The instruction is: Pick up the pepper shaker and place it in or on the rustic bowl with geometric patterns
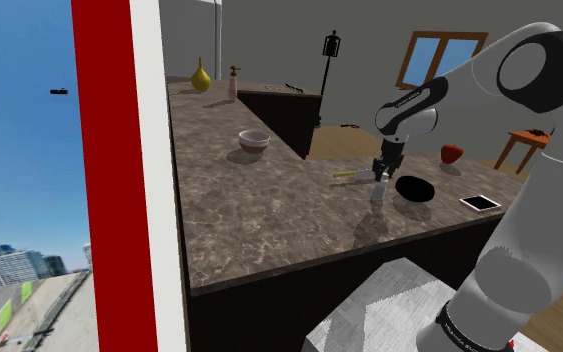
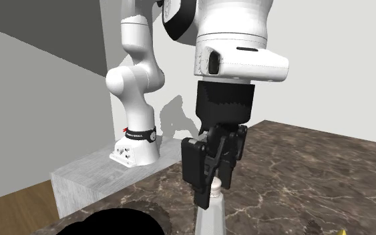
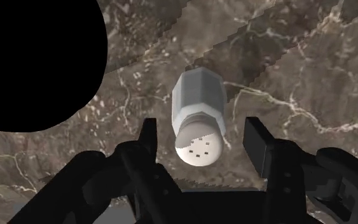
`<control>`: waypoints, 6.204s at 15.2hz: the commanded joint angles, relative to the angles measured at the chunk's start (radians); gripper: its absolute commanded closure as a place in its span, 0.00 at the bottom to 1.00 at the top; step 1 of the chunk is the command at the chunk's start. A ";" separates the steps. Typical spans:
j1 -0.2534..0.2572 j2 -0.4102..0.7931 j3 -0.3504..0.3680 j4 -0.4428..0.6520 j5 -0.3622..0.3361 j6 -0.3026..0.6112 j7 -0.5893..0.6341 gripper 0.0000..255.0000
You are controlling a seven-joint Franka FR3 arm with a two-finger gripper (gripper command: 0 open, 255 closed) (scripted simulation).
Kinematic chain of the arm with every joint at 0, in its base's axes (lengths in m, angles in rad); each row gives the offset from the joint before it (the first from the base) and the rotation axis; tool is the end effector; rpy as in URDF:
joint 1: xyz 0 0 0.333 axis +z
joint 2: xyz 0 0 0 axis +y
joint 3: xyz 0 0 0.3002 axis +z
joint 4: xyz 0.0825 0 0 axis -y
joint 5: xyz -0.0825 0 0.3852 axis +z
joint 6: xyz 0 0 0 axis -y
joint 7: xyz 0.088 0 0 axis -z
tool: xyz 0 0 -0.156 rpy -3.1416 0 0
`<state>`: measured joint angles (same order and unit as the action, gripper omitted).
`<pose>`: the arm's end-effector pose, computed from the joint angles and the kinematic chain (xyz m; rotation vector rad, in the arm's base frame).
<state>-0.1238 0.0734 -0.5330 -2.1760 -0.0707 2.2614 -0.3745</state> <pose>0.4295 -0.3376 0.2997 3.0293 -0.3595 -0.0411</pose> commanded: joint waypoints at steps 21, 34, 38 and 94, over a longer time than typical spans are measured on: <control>0.008 -0.083 0.002 0.084 -0.042 -0.158 0.021 1.00; 0.014 -0.135 0.011 0.210 -0.061 -0.331 0.025 1.00; 0.015 -0.143 0.014 0.256 -0.063 -0.384 0.023 1.00; -0.150 0.029 -0.152 0.417 0.054 -0.373 -0.340 0.00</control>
<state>-0.2752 0.1019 -0.6861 -1.7855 -0.0168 1.9154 -0.7157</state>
